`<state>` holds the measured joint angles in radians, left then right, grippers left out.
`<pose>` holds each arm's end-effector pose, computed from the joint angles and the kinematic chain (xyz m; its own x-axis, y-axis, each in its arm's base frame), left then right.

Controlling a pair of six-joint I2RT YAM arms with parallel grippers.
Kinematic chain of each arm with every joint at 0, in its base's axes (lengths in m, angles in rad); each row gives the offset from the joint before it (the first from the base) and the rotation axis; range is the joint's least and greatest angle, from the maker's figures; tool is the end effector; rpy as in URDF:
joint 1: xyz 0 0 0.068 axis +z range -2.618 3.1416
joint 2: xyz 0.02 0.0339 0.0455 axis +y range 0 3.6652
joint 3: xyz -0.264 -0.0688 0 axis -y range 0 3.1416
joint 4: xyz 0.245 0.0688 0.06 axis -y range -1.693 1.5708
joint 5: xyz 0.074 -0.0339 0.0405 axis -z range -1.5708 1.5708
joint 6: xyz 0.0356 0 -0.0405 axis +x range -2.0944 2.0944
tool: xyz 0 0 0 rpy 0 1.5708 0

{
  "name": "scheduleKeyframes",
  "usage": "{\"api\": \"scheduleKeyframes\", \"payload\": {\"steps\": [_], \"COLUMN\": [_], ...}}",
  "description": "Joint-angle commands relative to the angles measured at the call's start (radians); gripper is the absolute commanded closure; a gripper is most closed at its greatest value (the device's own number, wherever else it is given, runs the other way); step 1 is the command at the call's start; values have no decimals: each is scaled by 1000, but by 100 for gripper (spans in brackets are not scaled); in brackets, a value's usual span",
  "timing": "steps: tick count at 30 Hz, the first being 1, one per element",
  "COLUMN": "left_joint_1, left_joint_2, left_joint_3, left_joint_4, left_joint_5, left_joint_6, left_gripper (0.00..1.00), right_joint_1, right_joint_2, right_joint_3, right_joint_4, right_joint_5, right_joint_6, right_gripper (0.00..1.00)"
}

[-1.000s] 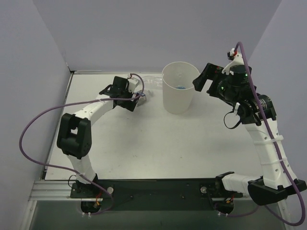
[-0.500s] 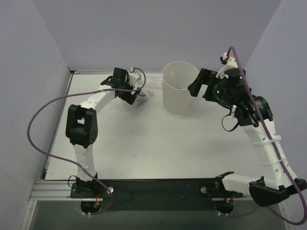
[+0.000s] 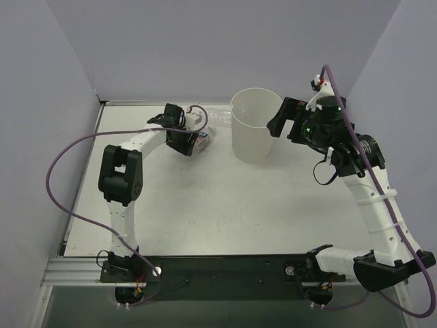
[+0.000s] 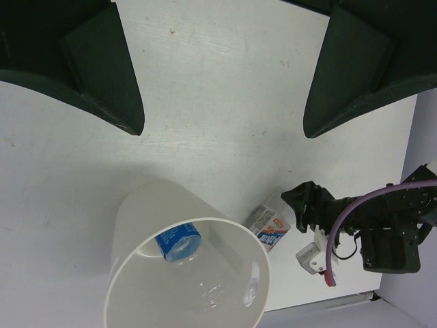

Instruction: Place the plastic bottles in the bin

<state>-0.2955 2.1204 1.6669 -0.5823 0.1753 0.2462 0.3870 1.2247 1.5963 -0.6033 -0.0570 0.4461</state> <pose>0.4383 -0.1399 0.1914 -0.7075 0.4662 -0.5310 0.5612 0.8274 -0.0213 0.2248 0.0938 0.4816 -0.3766 0.3117 -0.8724 -0.2945 0.8526 0.4317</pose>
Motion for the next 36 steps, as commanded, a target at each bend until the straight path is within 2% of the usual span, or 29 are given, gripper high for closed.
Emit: {"api": "scheduleKeyframes", "payload": {"steps": [1,2,5,7,8,10,11,13,14,16,17,20,22,23,25,26,27,29,31,36], "left_joint_1": [9,9,9,10,10,10,10,13,13,12,10,-2,-8,-17,-42,-57,-94,-129,-183,-280], "left_joint_2": [-132,-158,-270,-341,-362,-430,-456,-537,-565,-634,-655,-717,-740,-747,-773,-786,-807,-823,-838,-840], "left_joint_3": [-85,-114,-225,-281,-298,-328,-367,-421,-468,-513,-547,-573,-564,-565,-613,-630,-648,-677,-670,-645], "left_joint_4": [53,71,142,171,176,202,209,272,289,349,373,438,415,426,552,606,643,705,707,720], "left_joint_5": [46,49,73,119,133,168,180,200,211,227,234,237,207,207,167,138,107,0,-103,-253], "left_joint_6": [-79,-112,-203,-258,-356,-450,-567,-698,-835,-959,-1081,-1298,-1421,-1540,-1660,-1782,-1841,-1977,-2045,-2214], "left_gripper": [40,47,59,60,60,60,61,61,62,65,65,66,66,66,66,66,66,67,68,65], "right_joint_1": [-5,-10,-14,-14,-14,-10,-8,-5,0,4,15,33,65,76,118,131,153,174,203,274], "right_joint_2": [-1,-4,-1,7,16,27,36,45,50,52,52,52,47,38,-3,-19,-36,-71,-71,10], "right_joint_3": [-15,-19,-38,-42,-44,-42,-41,-45,-50,-58,-62,-70,-79,-84,-128,-154,-177,-235,-248,-164], "right_joint_4": [8,10,13,16,26,42,57,77,95,117,131,155,166,180,217,268,296,365,390,356], "right_joint_5": [17,19,2,-20,-38,-102,-125,-191,-214,-257,-267,-299,-306,-305,-288,-267,-256,-221,-207,-130], "right_joint_6": [5,2,-4,-6,-7,-14,-12,-7,-6,-6,-7,-32,-75,-93,-133,-159,-170,-190,-202,-239], "right_gripper": [5,5,5,5,5,5,5,5,5,5,5,5,5,6,6,5,5,5,6,9]}}
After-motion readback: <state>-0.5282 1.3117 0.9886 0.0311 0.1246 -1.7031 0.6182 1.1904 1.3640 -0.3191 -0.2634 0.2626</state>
